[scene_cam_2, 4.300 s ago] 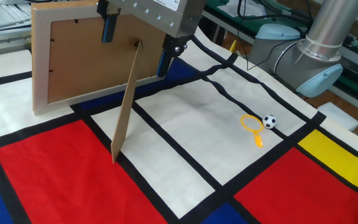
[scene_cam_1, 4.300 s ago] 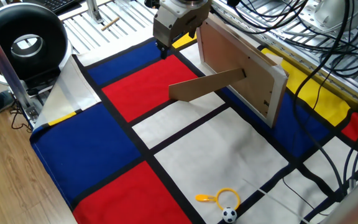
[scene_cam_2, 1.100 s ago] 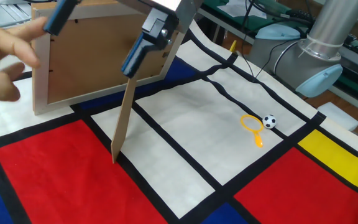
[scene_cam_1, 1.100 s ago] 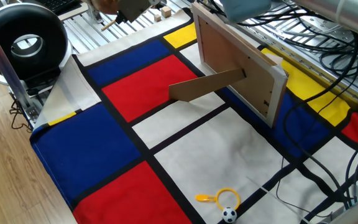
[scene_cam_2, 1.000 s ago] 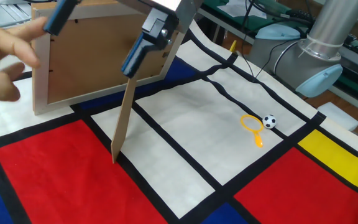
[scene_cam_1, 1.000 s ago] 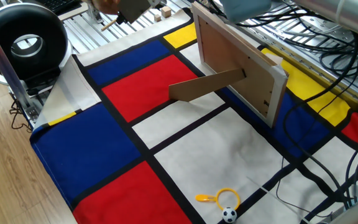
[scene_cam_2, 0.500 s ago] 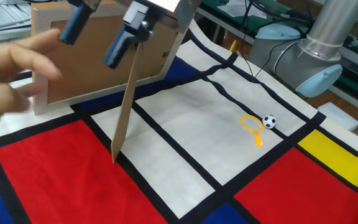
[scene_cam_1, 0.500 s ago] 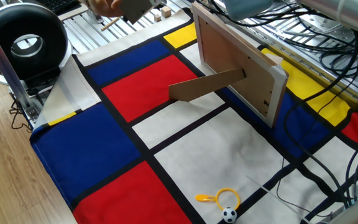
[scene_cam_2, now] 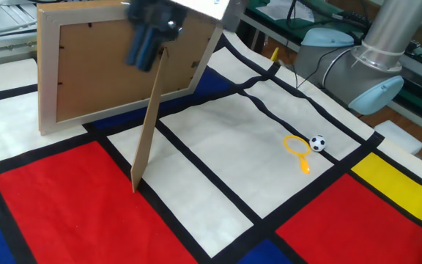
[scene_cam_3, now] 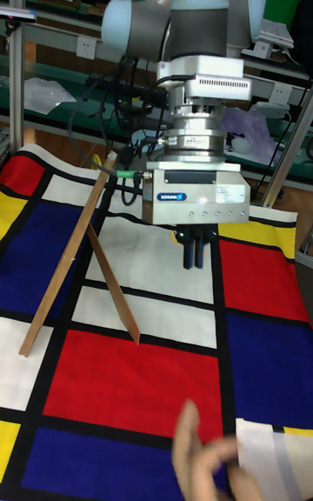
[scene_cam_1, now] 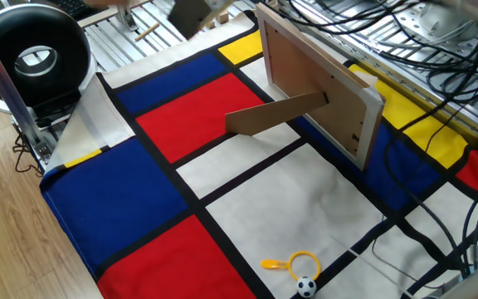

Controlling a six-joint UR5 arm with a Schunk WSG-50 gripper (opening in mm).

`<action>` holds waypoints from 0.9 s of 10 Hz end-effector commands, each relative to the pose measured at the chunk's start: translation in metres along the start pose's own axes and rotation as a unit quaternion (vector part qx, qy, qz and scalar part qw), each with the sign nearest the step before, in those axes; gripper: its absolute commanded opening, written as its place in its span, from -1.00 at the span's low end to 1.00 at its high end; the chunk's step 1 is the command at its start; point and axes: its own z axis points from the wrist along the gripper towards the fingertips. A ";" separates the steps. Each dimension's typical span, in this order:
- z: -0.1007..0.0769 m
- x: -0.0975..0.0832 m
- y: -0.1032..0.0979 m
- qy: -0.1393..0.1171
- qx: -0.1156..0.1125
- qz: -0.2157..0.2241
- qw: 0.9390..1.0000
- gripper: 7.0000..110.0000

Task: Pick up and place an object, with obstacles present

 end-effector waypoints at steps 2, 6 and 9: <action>-0.033 0.073 0.012 0.128 -0.033 -0.009 0.991 -1.00; -0.060 0.098 0.010 0.166 -0.037 -0.010 0.985 -1.00; -0.085 0.133 -0.056 0.185 0.017 -0.104 0.977 -1.00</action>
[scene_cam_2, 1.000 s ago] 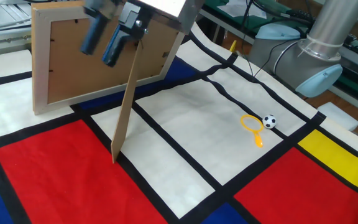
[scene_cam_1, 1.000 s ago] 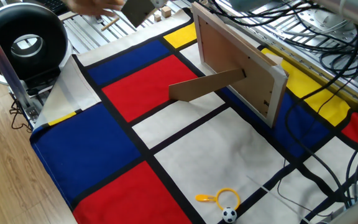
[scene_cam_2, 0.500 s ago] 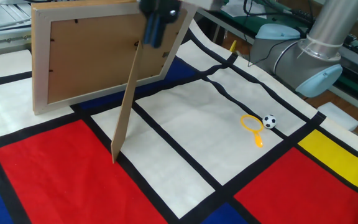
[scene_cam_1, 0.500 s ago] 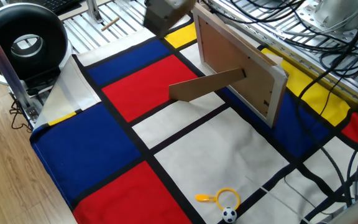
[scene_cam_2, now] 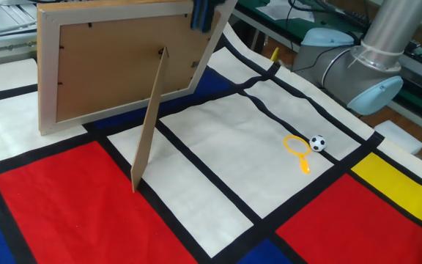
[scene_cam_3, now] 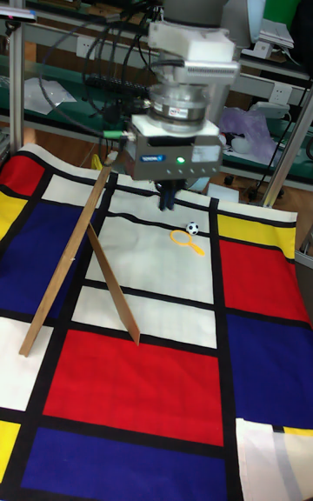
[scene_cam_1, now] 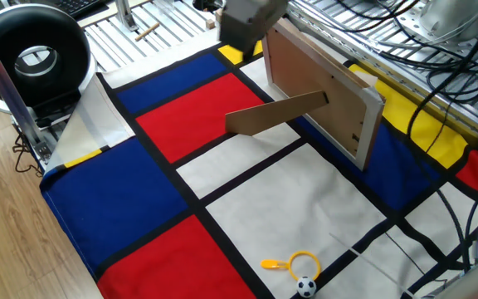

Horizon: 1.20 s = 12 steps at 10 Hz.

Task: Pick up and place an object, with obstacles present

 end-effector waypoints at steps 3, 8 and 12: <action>-0.010 0.071 -0.079 0.042 0.066 -0.096 0.992 -1.00; 0.006 0.136 -0.134 0.106 0.114 -0.223 0.962 -1.00; 0.038 0.128 -0.162 0.064 0.184 -0.418 0.887 -1.00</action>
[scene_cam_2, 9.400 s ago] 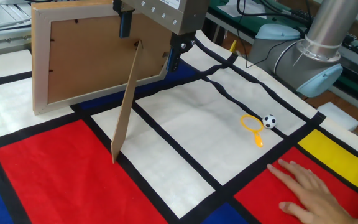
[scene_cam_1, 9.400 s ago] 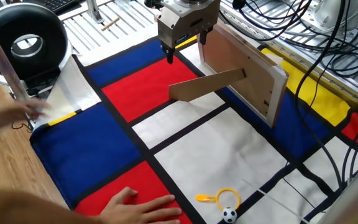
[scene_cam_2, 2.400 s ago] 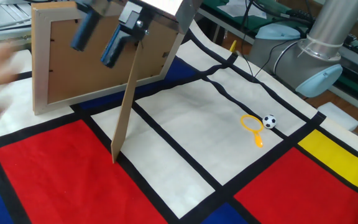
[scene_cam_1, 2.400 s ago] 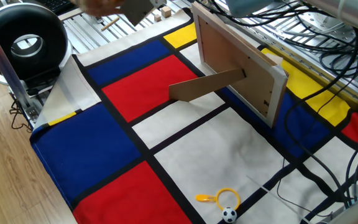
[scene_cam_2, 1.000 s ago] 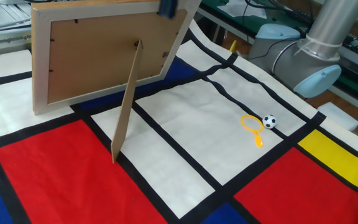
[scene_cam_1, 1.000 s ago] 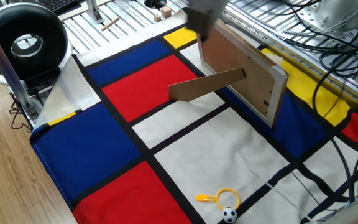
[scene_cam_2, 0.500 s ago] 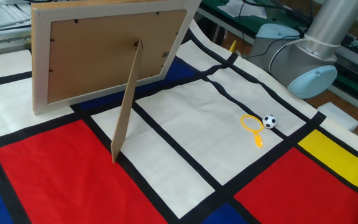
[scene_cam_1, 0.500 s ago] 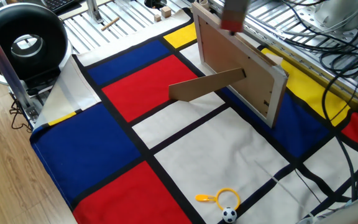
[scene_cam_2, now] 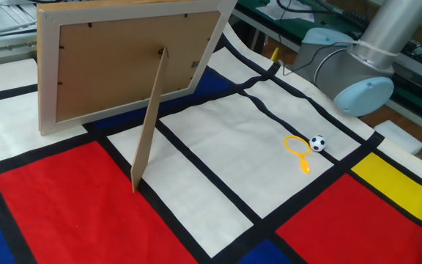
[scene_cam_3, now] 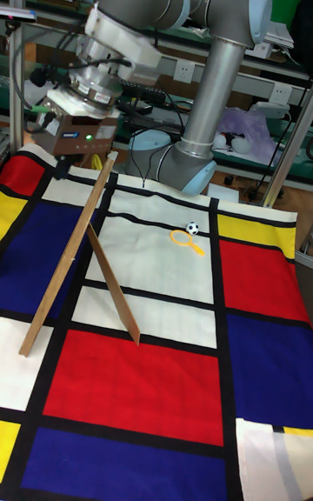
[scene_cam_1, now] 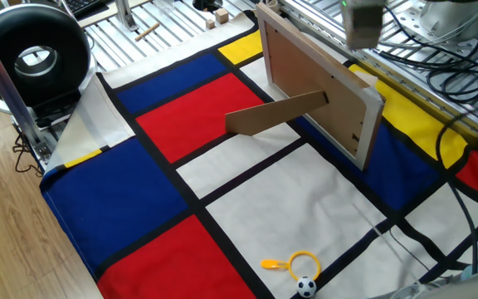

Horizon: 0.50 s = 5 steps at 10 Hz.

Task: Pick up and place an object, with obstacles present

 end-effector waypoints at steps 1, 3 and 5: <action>0.020 0.008 -0.002 -0.006 0.048 -0.131 0.990 -1.00; 0.019 0.013 0.001 0.004 0.040 -0.153 0.987 -1.00; 0.017 0.026 0.019 0.021 -0.002 -0.188 0.982 -1.00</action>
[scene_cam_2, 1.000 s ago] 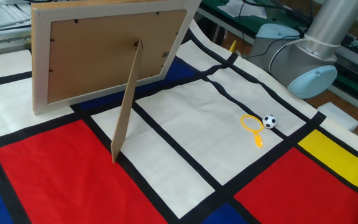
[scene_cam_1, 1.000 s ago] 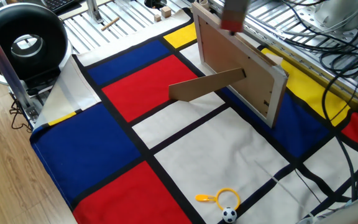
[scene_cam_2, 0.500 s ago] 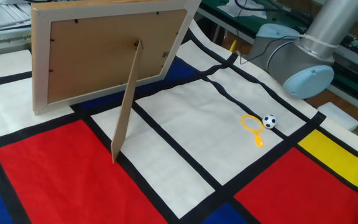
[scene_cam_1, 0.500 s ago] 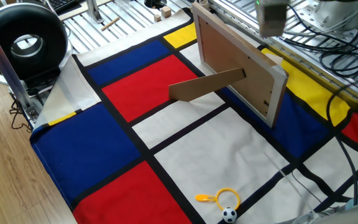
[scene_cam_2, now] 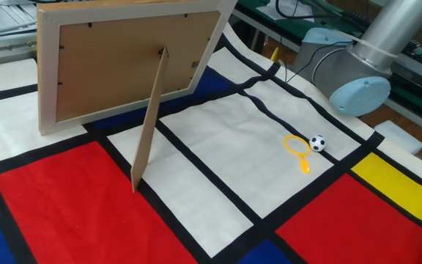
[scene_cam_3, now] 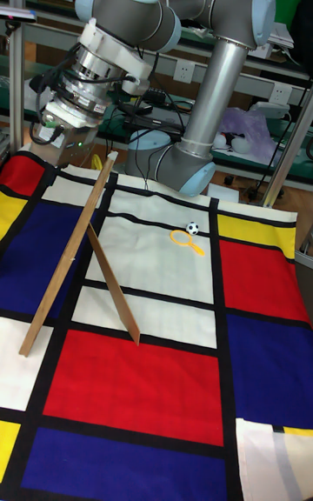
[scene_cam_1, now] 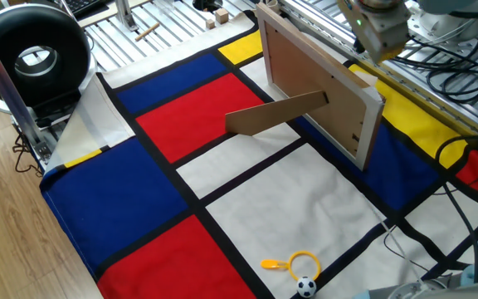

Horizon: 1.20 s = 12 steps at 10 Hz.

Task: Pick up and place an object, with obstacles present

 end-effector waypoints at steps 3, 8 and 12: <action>0.000 0.002 0.021 0.002 -0.036 -0.065 0.997 -1.00; -0.004 0.042 0.027 0.092 -0.045 0.029 0.994 -1.00; -0.003 0.042 0.006 0.091 -0.001 0.044 0.995 -1.00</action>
